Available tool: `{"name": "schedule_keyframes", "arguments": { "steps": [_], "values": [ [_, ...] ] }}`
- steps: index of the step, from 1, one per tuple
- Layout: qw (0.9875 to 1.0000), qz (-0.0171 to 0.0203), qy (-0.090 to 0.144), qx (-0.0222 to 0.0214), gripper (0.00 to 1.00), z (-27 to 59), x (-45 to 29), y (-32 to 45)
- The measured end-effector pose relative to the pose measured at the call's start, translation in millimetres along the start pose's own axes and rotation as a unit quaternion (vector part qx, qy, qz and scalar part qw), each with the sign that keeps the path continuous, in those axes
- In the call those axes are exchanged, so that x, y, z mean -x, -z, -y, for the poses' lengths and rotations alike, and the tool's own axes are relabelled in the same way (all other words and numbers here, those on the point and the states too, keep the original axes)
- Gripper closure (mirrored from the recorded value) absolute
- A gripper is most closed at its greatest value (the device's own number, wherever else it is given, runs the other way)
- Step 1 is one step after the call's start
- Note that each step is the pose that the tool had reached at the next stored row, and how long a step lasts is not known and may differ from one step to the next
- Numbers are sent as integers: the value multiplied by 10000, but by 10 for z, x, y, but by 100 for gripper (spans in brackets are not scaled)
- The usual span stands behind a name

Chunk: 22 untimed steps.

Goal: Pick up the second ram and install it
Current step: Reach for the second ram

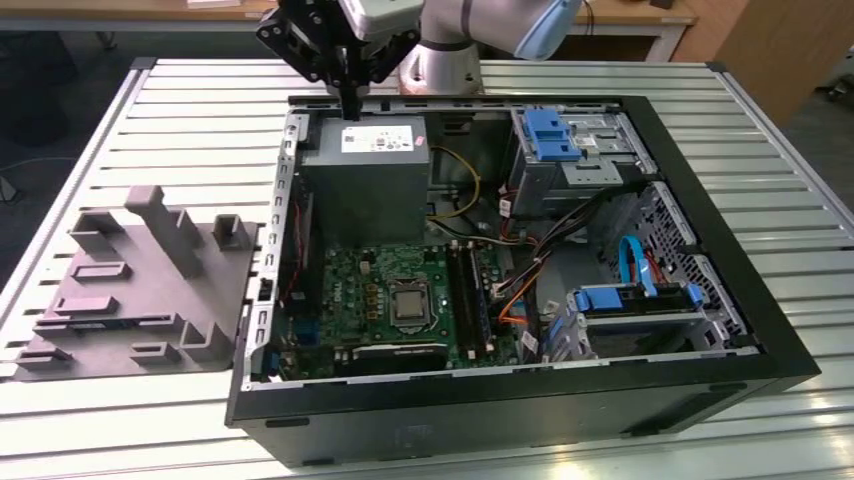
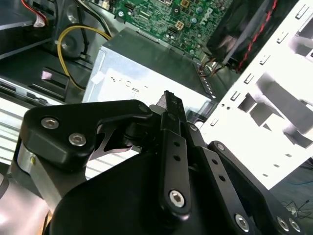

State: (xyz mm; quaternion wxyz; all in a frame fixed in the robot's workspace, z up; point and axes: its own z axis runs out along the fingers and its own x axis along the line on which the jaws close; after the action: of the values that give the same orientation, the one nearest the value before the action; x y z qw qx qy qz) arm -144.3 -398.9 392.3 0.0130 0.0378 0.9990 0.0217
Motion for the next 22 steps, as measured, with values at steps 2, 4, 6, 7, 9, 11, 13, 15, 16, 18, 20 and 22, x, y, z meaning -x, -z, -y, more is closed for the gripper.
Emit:
{"name": "schedule_keyframes", "arguments": {
  "steps": [2, 4, 6, 7, 9, 11, 13, 15, 16, 18, 20, 22],
  "values": [
    [10000, 0, 0, 0, 89, 3, -43, 0],
    [10000, 0, -1, 0, 89, 7, -85, 0],
    [10000, 1, -1, 0, 89, 9, -120, 0],
    [10000, 0, 0, 1, 89, 11, -136, 1],
    [10000, 0, 0, 0, 89, 13, -165, 1],
    [10000, 0, 0, 1, 89, 15, -189, 1],
    [10000, 0, 0, 0, 89, 16, -214, 2],
    [10000, 0, 0, 0, 89, 18, -240, 2],
    [10000, 0, -1, 1, 89, 19, -253, 2],
    [10000, 1, -1, 0, 89, 21, -276, 3],
    [10000, 0, -1, 0, 89, 23, -298, 4],
    [10000, 0, 0, 0, 89, 24, -319, 4]
  ]
}}
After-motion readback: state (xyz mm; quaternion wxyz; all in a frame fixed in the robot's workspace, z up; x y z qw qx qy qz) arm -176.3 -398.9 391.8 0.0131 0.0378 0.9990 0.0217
